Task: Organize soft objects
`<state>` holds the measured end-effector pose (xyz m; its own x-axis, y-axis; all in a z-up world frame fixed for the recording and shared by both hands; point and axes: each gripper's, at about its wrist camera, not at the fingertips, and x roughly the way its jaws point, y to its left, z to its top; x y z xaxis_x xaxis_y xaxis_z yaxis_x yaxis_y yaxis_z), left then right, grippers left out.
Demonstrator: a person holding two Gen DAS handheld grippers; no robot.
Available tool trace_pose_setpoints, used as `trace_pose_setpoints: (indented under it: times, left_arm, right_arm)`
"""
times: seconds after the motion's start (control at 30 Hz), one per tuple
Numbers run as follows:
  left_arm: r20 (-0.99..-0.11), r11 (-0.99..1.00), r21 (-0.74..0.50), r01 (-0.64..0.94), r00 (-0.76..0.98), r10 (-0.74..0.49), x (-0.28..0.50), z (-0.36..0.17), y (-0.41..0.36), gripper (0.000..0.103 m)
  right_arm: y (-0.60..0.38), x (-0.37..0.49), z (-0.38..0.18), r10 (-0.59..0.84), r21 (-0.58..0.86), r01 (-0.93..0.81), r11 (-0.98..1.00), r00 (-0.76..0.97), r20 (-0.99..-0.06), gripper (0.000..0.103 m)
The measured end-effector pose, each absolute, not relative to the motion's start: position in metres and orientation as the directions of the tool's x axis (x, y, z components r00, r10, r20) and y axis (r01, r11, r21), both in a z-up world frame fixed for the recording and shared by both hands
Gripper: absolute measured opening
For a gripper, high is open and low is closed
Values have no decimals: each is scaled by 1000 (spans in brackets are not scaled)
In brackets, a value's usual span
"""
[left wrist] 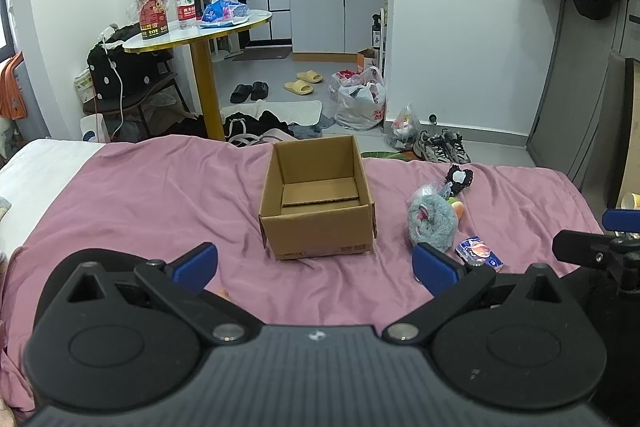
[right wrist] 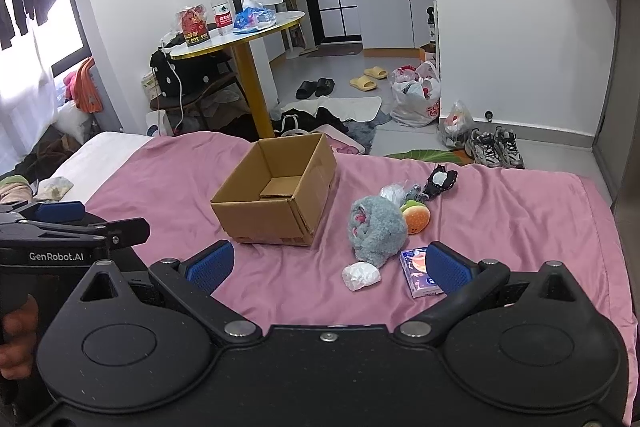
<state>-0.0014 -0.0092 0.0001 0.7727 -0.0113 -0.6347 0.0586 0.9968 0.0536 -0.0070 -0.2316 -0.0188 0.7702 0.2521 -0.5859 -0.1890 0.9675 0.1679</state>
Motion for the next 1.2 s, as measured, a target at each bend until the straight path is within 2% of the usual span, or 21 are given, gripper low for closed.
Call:
trace_pose_setpoints:
  times: [1.2]
  left_arm:
    - [-633,997,51,64,774,-17,-3,6,-10,103]
  right_arm:
    - [-234,-8,-18,249,171,-183,968,776,-579,103]
